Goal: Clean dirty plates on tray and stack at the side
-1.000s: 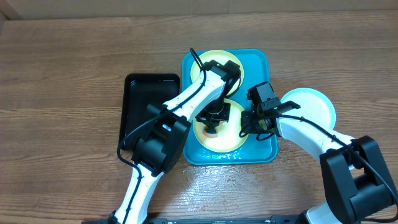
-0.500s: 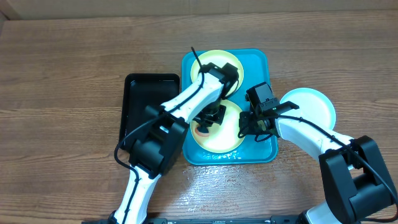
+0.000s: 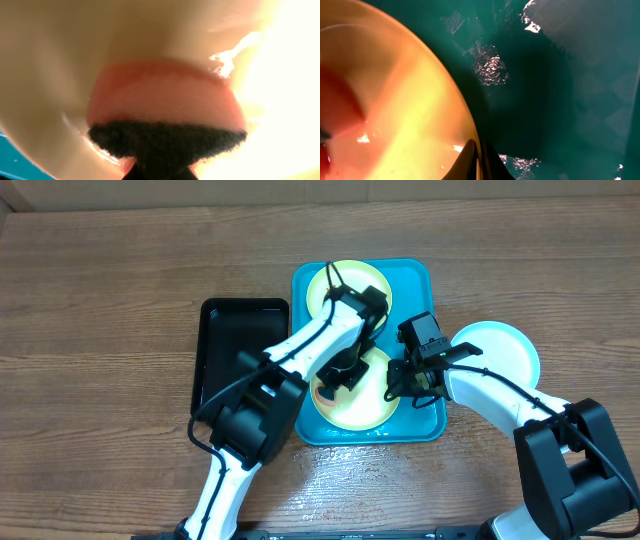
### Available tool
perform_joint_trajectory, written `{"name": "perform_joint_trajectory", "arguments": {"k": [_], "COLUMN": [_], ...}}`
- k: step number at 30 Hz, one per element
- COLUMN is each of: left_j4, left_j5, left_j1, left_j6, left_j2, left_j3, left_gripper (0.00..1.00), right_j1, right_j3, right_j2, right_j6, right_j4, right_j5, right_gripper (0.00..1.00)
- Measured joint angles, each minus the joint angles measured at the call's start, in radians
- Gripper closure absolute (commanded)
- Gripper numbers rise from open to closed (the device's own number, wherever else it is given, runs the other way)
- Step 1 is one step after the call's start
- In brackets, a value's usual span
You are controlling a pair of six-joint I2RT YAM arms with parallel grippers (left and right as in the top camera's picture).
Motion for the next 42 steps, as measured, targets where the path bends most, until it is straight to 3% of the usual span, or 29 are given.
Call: {"name": "perform_joint_trajectory", "arguments": {"k": [9, 15, 23, 27, 42], "left_j4": [-0.008, -0.023, 0.021, 0.092, -0.026], "left_j5": [-0.017, 0.035, 0.299, 0.354, 0.252], "left_j1": [-0.017, 0.016, 0.135, 0.151, 0.113], "left_j6": [-0.004, -0.164, -0.374, -0.442, -0.52], "left_j2": [0.0, 0.0, 0.01, 0.01, 0.011], "left_j3": [-0.001, 0.001, -0.006, -0.006, 0.008], "left_gripper": [0.96, 0.96, 0.96, 0.96, 0.96], "right_j1": [0.0, 0.0, 0.0, 0.0, 0.0], "right_j3": [0.0, 0.0, 0.0, 0.0, 0.011], "right_j2": [-0.002, -0.002, -0.002, -0.002, -0.002], "right_j6": [-0.003, -0.003, -0.003, -0.003, -0.005], "right_j4": [-0.002, -0.002, 0.001, 0.002, -0.017], "right_j5": [0.008, 0.008, 0.008, 0.008, 0.008], "right_gripper": [0.95, 0.95, 0.95, 0.95, 0.96]}}
